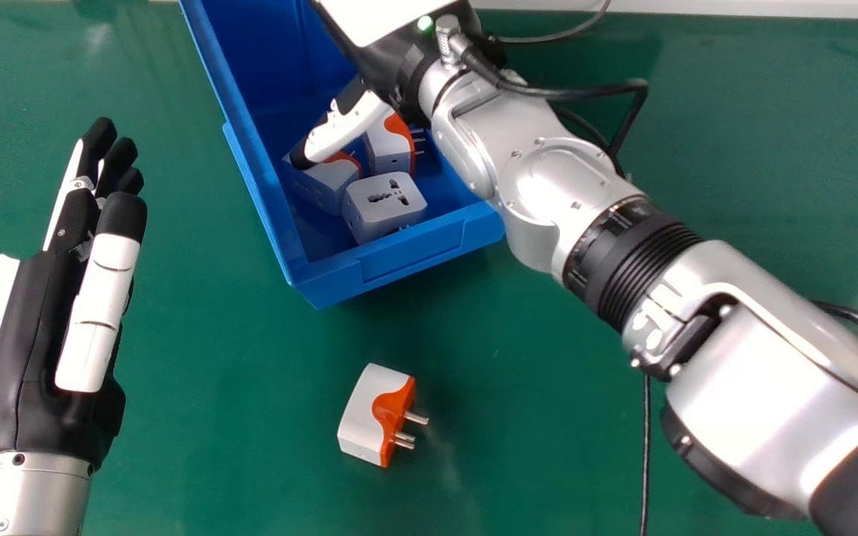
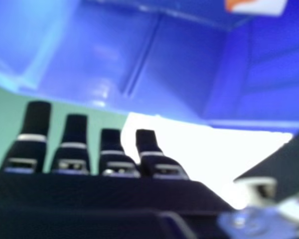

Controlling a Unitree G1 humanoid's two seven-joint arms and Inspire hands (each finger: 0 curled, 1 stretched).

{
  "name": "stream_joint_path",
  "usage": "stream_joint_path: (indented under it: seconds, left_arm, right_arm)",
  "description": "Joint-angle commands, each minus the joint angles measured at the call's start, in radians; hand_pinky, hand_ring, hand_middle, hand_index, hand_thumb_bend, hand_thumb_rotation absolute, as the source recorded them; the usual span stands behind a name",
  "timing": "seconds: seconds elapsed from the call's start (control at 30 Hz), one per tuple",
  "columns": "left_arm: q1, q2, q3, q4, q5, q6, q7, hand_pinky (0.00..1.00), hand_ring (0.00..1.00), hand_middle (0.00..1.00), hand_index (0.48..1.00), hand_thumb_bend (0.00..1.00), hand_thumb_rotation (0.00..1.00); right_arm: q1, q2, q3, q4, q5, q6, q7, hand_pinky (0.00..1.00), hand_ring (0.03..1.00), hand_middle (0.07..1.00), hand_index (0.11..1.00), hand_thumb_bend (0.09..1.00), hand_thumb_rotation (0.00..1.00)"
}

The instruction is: Pick all objects and put in blue box

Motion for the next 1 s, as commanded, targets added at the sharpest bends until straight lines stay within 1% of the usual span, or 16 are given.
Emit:
stream_joint_path:
  seconds: [0.0,0.03,0.07,0.13,0.2,0.27,0.3,0.33,0.43,0.5,0.6,0.67,0.77,0.83,0.9,0.97]
  left_arm:
    - [-0.001,-0.002,0.001,-0.02,0.007,-0.022,0.003,1.0,0.98,0.98,0.975,0.74,1.0]
    - [-0.001,0.0,0.002,-0.019,0.006,-0.023,0.002,1.0,0.98,0.98,0.973,0.74,1.0]
    - [-0.002,-0.001,0.002,-0.017,0.009,-0.026,0.003,1.0,0.98,0.98,0.975,0.74,1.0]
    - [-0.005,-0.001,0.004,-0.009,0.009,-0.031,0.003,1.0,0.98,0.98,0.974,0.73,1.0]
    - [-0.007,-0.003,0.006,-0.005,0.008,-0.03,0.005,1.0,0.98,0.98,0.973,0.74,1.0]
    - [-0.008,-0.001,0.007,-0.001,0.006,-0.029,0.003,1.0,0.98,0.98,0.971,0.74,0.99]
    - [-0.008,0.003,0.007,0.0,0.008,-0.027,0.001,1.0,0.98,0.98,0.971,0.74,0.99]
    - [-0.009,0.004,0.007,0.002,0.009,-0.026,0.002,1.0,0.98,0.98,0.972,0.74,0.99]
    - [-0.014,0.003,0.006,0.007,0.015,-0.028,0.006,1.0,0.98,0.98,0.975,0.74,0.99]
    - [-0.017,0.004,0.006,0.011,0.016,-0.031,0.004,1.0,0.98,0.98,0.974,0.74,0.99]
    - [-0.018,0.008,0.006,0.016,0.011,-0.035,-0.004,1.0,0.98,0.98,0.975,0.74,0.99]
    - [-0.018,0.009,0.008,0.018,0.01,-0.039,-0.006,1.0,0.98,0.98,0.976,0.74,0.99]
    - [-0.014,0.007,0.012,0.02,0.006,-0.044,-0.01,1.0,0.98,0.98,0.975,0.73,0.99]
    - [-0.008,0.007,0.013,0.015,0.008,-0.04,-0.01,1.0,0.98,0.98,0.974,0.73,0.98]
    - [-0.003,0.009,0.013,0.011,0.012,-0.035,-0.007,1.0,0.98,0.98,0.974,0.73,0.98]
    - [0.003,0.01,0.014,0.008,0.012,-0.037,-0.009,1.0,0.98,0.98,0.975,0.74,0.98]
  right_arm:
    - [0.023,-0.036,-0.008,-0.108,-0.016,0.0,0.018,0.78,0.899,0.932,0.889,0.819,0.55]
    - [0.038,-0.048,-0.01,-0.145,-0.019,0.002,0.029,0.78,0.902,0.933,0.888,0.816,0.53]
    - [0.056,-0.065,-0.01,-0.192,-0.025,0.004,0.043,0.79,0.903,0.933,0.888,0.813,0.49]
    - [0.11,-0.113,-0.013,-0.332,-0.045,0.017,0.088,0.79,0.903,0.934,0.892,0.81,0.46]
    - [0.173,-0.16,-0.025,-0.475,-0.065,0.027,0.131,0.79,0.896,0.932,0.892,0.802,0.44]
    - [0.235,-0.2,-0.041,-0.6,-0.08,0.034,0.164,0.77,0.88,0.921,0.879,0.799,0.41]
    - [0.264,-0.218,-0.051,-0.659,-0.086,0.037,0.18,0.77,0.88,0.921,0.879,0.799,0.41]
    - [0.296,-0.236,-0.062,-0.714,-0.09,0.034,0.188,0.76,0.872,0.915,0.873,0.801,0.4]
    - [0.399,-0.29,-0.101,-0.898,-0.102,0.034,0.251,0.72,0.845,0.896,0.852,0.817,0.36]
    - [0.445,-0.31,-0.121,-0.979,-0.109,0.036,0.29,0.7,0.844,0.894,0.849,0.815,0.35]
    - [0.541,-0.35,-0.161,-1.124,-0.12,0.032,0.347,0.69,0.848,0.894,0.853,0.806,0.35]
    - [0.606,-0.374,-0.191,-1.208,-0.116,0.014,0.364,0.69,0.849,0.895,0.856,0.798,0.35]
    - [0.698,-0.39,-0.234,-1.302,-0.1,-0.017,0.363,0.68,0.84,0.886,0.854,0.761,0.35]
    - [0.775,-0.405,-0.267,-1.376,-0.084,-0.043,0.364,0.67,0.832,0.88,0.852,0.747,0.34]
    - [0.852,-0.419,-0.301,-1.436,-0.047,-0.087,0.352,0.67,0.832,0.881,0.854,0.726,0.36]
    - [0.918,-0.432,-0.332,-1.477,-0.01,-0.132,0.337,0.66,0.83,0.881,0.854,0.704,0.35]
